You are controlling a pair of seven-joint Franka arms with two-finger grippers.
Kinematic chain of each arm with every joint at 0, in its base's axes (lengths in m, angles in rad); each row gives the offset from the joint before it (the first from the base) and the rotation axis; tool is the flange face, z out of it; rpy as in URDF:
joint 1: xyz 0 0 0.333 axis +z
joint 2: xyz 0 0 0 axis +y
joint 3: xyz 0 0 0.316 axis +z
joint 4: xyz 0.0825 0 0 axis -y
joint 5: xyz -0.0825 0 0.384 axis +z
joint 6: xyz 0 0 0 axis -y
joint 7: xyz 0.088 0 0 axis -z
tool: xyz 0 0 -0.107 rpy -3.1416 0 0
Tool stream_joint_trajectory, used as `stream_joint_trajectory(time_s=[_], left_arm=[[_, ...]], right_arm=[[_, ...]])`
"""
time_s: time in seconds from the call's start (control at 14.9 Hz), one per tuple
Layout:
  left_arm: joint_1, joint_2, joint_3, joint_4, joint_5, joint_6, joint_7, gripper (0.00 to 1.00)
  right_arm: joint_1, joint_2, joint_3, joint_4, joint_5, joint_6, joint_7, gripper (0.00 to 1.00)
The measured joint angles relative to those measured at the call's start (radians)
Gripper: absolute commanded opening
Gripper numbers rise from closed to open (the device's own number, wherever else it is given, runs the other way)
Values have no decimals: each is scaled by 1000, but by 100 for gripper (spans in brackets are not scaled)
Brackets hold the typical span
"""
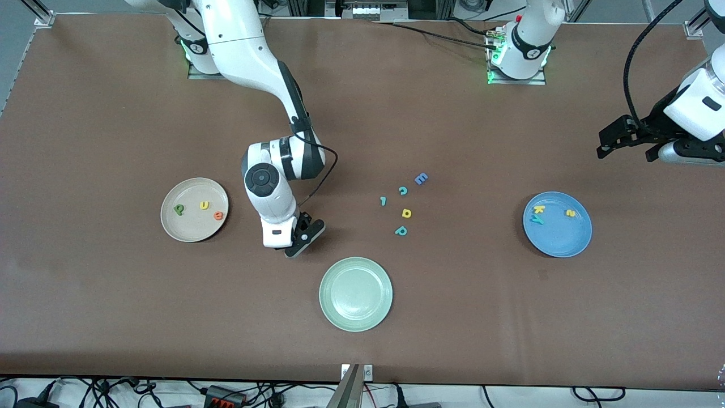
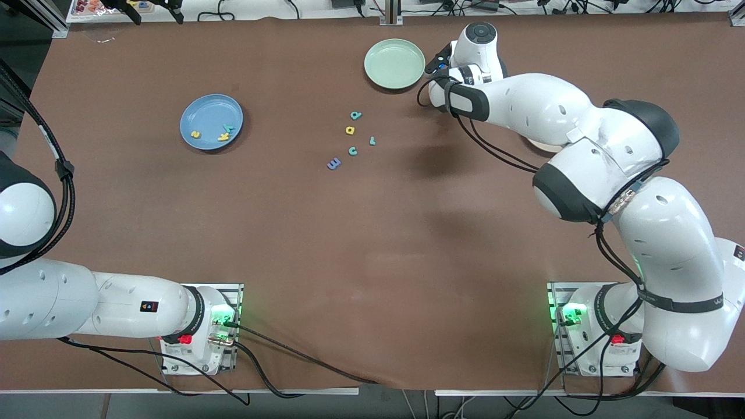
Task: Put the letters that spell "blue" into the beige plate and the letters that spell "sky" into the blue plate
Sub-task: 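Carry the green l onto the beige plate and open the right gripper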
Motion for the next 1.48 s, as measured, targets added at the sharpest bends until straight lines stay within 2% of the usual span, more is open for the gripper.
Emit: stream_joint_trajectory(time_s=[0.27,0.4,0.67,0.81,1.07,1.34,1.48], left_arm=[[-3,0,-2,0,4,0,2,100],[-6,0,-12,1,4,0,3,100],[-8,0,-30,2,5,0,3,100],[-6,0,-29,2,18,0,3,100],[-5,0,-29,2,34,-5,3,100],[-5,0,-29,2,35,-19,3,100],[-5,0,-29,2,35,-23,3,100]], right_arm=[[-26,-20,-65,-7,2,-74,113,0],[-33,-47,-128,-25,4,-156,123,0],[-42,-112,-275,-73,4,-402,123,0],[-53,-154,-325,-137,4,-447,114,0],[-103,-194,-351,-267,4,-452,43,0],[-140,-194,-350,-308,4,-454,14,1],[-140,-194,-345,-316,9,-454,14,7]])
